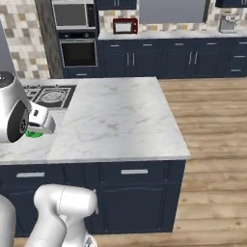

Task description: Clear the mugs and bowl far away from the sink.

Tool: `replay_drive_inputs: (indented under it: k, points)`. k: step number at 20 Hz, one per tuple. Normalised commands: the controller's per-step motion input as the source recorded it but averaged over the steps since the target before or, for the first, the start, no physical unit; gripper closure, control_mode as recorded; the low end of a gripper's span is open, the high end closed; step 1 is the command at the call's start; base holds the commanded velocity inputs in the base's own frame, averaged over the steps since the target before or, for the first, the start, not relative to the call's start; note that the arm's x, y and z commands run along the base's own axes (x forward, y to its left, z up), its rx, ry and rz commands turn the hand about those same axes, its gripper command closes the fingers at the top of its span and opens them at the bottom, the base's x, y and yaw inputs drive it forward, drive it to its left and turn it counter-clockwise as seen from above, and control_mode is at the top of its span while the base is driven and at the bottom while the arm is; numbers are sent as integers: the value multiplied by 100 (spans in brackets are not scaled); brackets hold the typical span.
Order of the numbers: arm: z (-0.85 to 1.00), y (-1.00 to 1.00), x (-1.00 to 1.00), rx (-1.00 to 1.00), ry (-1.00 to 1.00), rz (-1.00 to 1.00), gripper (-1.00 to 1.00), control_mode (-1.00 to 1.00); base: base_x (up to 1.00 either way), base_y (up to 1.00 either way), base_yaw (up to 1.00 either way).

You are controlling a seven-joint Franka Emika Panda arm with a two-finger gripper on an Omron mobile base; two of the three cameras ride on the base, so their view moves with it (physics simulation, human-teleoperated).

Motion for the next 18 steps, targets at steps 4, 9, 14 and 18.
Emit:
replay_drive_inputs:
  k: [4, 9, 14, 18]
  points:
    - [0, 0, 0, 0, 0, 0, 100, 100, 63, 0, 34]
    - [-27, 0, 14, -3, 5, 8, 100, -100, 35, 0, 17]
    - [-98, 0, 78, -13, 24, 24, 100, -100, 0, 0, 0]
    - [-100, 0, 92, -5, 22, 28, 100, -100, 0, 0, 0]
